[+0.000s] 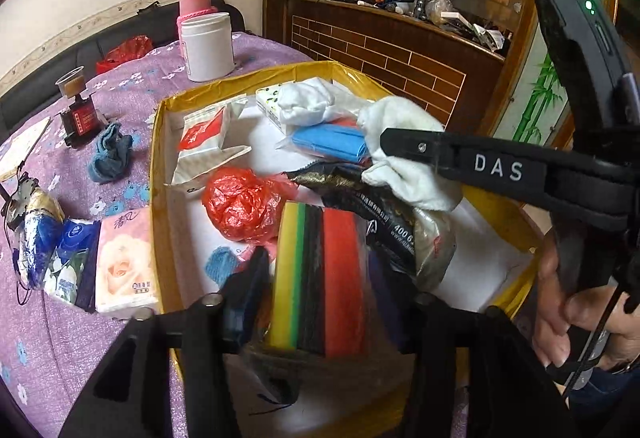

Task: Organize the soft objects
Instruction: 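Lower both held items into the tray and open both grippers, then grasp the blue snack bag with the left gripper while the right grasps the blue cloth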

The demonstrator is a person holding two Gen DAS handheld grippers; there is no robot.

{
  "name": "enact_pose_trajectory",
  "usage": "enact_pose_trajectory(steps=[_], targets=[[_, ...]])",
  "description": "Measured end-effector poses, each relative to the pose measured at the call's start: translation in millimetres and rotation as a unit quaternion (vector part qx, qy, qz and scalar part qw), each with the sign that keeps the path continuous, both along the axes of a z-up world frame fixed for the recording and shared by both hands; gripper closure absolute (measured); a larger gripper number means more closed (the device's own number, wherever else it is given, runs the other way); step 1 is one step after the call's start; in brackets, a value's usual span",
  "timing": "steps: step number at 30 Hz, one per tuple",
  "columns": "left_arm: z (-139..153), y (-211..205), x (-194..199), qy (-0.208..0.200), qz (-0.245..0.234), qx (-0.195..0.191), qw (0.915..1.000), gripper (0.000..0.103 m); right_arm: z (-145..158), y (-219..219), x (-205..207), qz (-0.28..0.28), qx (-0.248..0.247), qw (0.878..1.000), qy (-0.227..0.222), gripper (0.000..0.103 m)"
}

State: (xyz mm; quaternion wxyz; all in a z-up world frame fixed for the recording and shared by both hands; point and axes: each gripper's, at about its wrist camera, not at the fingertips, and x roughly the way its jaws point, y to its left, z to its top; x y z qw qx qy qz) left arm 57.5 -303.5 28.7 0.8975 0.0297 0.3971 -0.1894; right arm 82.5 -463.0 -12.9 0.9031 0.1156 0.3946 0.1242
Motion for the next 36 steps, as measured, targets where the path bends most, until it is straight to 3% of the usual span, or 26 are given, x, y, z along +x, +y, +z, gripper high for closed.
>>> enact_pose_trajectory(steps=[3,8,18,36], targets=[[4.4,4.7,-2.2,-0.007,0.004,-0.007,0.9999,0.039,2.7,1.3,-2.1,-0.002,-0.004,1.0,-0.003,0.077],[16.1,15.0,-9.2,-0.024,0.012,-0.019,0.9995,0.034,17.9,2.3,-8.3,-0.014,-0.015,0.999,-0.03,0.053],[39.9,44.9,-32.3,-0.077,0.037,-0.032,0.9958,0.031,50.1,19.2,-21.1,-0.012,-0.015,0.997,-0.074,0.049],[45.3,143.6,-51.5,-0.086,0.1,-0.079,0.9881,0.03,77.3,107.2,-9.9,0.07,-0.012,0.994,-0.079,0.043]])
